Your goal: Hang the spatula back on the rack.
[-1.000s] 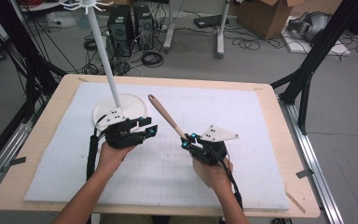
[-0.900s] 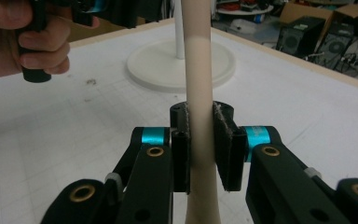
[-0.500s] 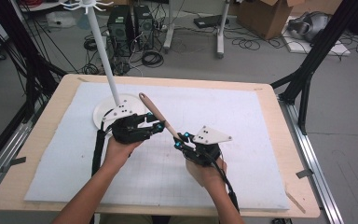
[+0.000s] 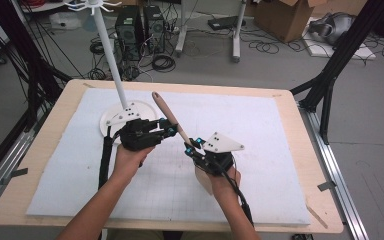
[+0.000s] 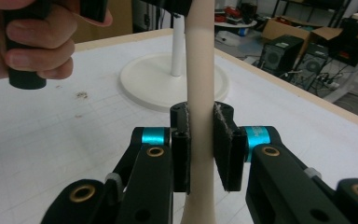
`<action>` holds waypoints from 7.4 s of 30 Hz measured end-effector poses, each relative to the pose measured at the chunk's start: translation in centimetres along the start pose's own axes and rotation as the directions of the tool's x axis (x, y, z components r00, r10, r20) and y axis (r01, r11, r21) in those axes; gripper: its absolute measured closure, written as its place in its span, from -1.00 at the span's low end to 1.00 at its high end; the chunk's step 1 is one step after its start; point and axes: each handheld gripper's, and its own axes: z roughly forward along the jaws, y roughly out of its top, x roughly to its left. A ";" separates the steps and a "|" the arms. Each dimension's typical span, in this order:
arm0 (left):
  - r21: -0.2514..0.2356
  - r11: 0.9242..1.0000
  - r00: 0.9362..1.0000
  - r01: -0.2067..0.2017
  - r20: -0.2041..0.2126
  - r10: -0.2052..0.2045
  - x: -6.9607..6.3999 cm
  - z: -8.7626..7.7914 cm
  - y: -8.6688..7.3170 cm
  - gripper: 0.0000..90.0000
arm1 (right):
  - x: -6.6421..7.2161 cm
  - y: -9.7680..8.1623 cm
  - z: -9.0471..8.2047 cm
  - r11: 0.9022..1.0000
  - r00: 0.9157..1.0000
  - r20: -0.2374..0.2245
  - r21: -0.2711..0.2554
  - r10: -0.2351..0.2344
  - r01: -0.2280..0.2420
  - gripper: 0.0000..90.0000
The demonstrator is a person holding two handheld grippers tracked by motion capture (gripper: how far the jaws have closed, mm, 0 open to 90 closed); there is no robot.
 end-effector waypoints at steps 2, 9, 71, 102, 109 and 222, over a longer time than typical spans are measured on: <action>-0.008 1.000 1.000 -0.002 0.000 0.002 -0.1 0.0 0.1 0.45 | 0.2 0.1 0.2 1.000 1.000 0.012 -0.007 -0.007 0.007 0.74; -0.033 0.999 1.000 0.000 0.022 0.001 -0.4 0.0 0.7 0.53 | 0.9 0.6 0.3 1.000 1.000 0.028 -0.022 -0.014 0.014 0.74; -0.048 0.984 0.981 -0.174 0.081 0.177 -2.7 -0.7 2.1 0.24 | 0.5 1.2 0.9 0.996 0.981 -0.193 -0.081 0.031 -0.047 0.74; -0.016 0.976 0.959 -0.218 0.185 0.217 -0.2 -4.3 2.9 0.70 | -5.3 -2.7 -5.2 0.997 0.993 -0.121 -0.069 0.006 -0.014 -0.60; -0.027 0.979 0.966 -0.202 0.160 0.203 0.9 -5.5 3.4 0.70 | -7.7 -4.5 -8.0 0.995 0.998 -0.006 -0.076 0.066 -0.066 -0.62; -0.120 0.968 0.955 -0.222 -0.227 0.191 6.1 -15.6 -3.0 -0.71 | -9.7 -7.5 -10.3 0.993 0.972 0.203 -0.036 0.122 -0.117 -0.62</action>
